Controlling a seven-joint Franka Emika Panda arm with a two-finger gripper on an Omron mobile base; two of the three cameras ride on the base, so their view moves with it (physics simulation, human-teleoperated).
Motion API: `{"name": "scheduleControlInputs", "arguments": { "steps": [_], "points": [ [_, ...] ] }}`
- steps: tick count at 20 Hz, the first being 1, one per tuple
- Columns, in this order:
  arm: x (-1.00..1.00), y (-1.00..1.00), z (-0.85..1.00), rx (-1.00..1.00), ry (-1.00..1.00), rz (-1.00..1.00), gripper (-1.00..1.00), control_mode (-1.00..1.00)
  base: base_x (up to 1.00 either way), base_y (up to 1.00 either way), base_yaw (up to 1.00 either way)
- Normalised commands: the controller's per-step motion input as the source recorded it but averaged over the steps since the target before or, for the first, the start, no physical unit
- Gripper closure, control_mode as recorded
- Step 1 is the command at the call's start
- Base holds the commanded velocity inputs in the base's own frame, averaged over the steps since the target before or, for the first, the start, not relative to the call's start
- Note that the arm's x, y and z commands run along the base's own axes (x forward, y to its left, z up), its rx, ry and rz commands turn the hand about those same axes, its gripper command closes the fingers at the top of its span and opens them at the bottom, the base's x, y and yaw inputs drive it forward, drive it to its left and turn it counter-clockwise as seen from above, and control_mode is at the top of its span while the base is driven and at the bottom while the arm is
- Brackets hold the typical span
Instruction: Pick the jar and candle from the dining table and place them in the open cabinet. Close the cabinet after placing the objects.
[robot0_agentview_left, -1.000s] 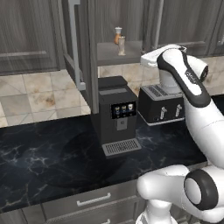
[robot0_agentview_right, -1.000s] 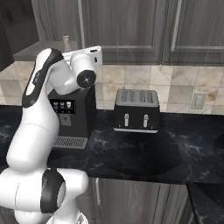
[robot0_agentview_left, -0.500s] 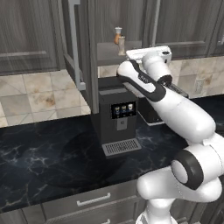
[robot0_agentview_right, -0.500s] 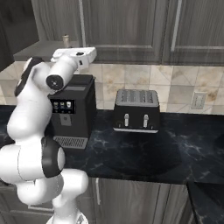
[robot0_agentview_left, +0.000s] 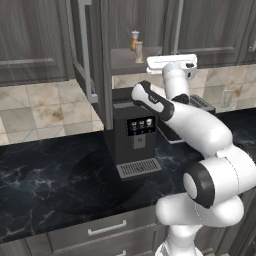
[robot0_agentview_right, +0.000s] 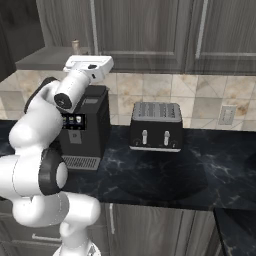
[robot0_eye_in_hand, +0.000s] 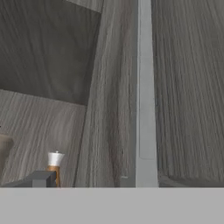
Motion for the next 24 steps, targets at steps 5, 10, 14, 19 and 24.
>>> {"name": "scheduleControlInputs", "arguments": {
  "steps": [5,10,14,19,24],
  "points": [
    [-0.39,-0.21,0.56,0.03,0.27,0.0,-1.0,-1.0,0.0,0.0,0.0],
    [-1.0,-0.03,0.45,0.04,0.06,0.0,-1.0,-1.0,0.0,0.0,0.0],
    [-0.53,-0.37,0.25,0.03,0.0,0.0,-1.0,-1.0,0.0,0.0,0.0],
    [-0.93,-0.16,0.19,0.01,0.24,-0.01,-1.0,-1.0,0.0,0.0,0.0],
    [-1.0,-0.1,0.0,0.09,0.44,-0.03,-1.0,-1.0,0.0,0.0,0.0]
  ]
}}
